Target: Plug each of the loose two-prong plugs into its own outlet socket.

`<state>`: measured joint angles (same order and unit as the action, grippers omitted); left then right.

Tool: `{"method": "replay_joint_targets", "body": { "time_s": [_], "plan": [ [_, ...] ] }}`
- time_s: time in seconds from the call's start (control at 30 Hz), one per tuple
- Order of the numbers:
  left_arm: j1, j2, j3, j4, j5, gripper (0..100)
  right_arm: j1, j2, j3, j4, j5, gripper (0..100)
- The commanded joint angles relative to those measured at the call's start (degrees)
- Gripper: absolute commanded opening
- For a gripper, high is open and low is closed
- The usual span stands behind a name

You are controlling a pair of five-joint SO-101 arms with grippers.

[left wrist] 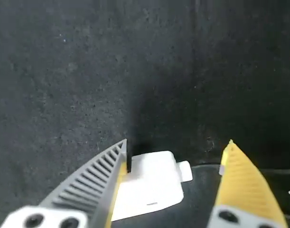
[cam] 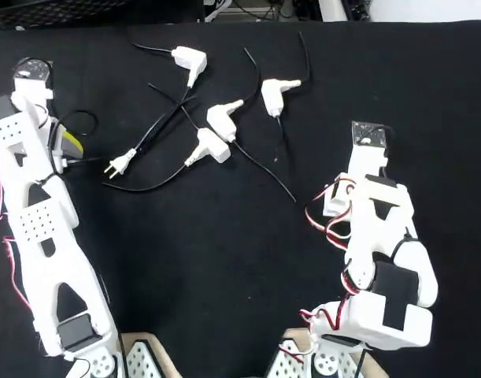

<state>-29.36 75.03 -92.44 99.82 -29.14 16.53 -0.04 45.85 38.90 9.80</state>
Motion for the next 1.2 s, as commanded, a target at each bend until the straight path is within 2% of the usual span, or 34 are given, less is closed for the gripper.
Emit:
{"method": "replay_joint_targets", "body": {
  "time_s": [0.0,0.17,0.4,0.63,0.7,0.8,1.0,1.17],
  "plan": [
    [-1.01,-3.25,-2.95,0.70,2.37,31,-1.49,-0.66,0.57,-0.35,0.53,34.2],
    [-6.37,-5.71,-3.03,-7.38,22.77,31,-1.58,-0.66,0.57,-0.35,0.53,34.2],
    [-6.64,-18.29,-1.54,0.97,22.42,31,-1.32,-0.66,0.57,-0.26,0.53,34.2],
    [-6.64,-22.95,18.33,0.97,21.98,31,-1.32,-0.66,0.66,-0.09,0.62,34.2],
    [-5.58,-23.03,22.46,0.88,17.85,31,-1.32,-0.66,0.66,0.00,0.62,34.2],
    [-5.14,-22.33,22.11,0.18,8.62,31,-1.32,-0.66,0.66,0.00,0.62,34.2],
    [-6.99,-23.03,21.67,-9.85,-2.64,31,-1.32,-0.66,0.66,0.09,0.62,34.2],
    [-8.66,-22.42,22.20,-10.90,-18.90,31,-1.41,-0.66,0.66,0.09,0.62,34.2]
  ]
}}
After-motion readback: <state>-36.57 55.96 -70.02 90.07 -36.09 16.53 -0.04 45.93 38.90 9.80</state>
